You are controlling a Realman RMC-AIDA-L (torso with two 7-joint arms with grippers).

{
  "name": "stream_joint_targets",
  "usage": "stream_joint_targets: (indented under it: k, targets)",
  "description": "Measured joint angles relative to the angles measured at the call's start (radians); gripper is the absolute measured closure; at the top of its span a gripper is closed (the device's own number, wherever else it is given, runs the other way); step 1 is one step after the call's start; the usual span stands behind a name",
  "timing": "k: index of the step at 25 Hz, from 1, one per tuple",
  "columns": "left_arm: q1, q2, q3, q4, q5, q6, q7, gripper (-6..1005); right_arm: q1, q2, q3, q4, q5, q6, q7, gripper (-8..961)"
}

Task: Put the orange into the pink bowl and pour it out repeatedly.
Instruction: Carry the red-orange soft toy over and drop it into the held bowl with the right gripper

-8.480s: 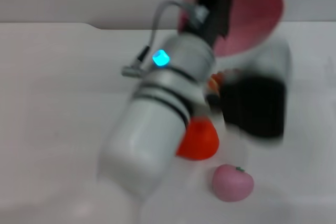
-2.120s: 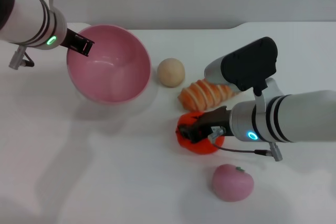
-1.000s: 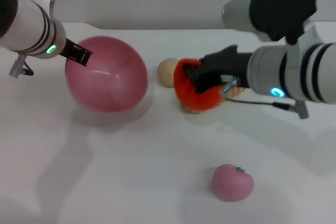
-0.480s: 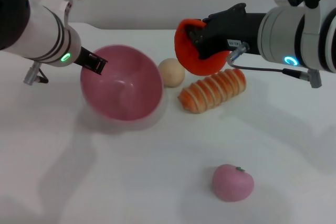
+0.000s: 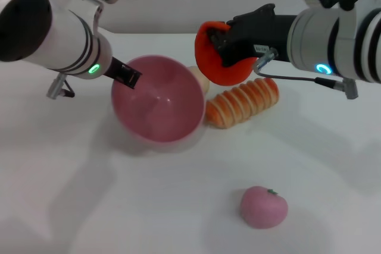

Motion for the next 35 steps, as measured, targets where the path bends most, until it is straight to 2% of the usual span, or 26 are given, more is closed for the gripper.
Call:
stream_joint_targets:
  k: [12,24,31,35]
  targets:
    - [-0.072,-0.003,0.062,-0.019,-0.058,0.020,-0.021,955,0.052,0.001,-0.029,0.155,0.044,-0.079,-0.004,878]
    - [-0.085,-0.003,0.059,-0.028,-0.070,0.023,-0.021,955,0.085,0.003,-0.035,0.216,0.048,-0.084,-0.003,867]
    - [-0.086,-0.003,0.059,-0.028,-0.076,0.023,-0.019,955,0.072,0.003,-0.032,0.176,0.039,-0.086,-0.003,609]
    - [-0.087,-0.003,0.061,-0.028,-0.076,0.023,-0.019,957,0.017,0.002,-0.005,0.120,-0.030,-0.153,-0.004,454]
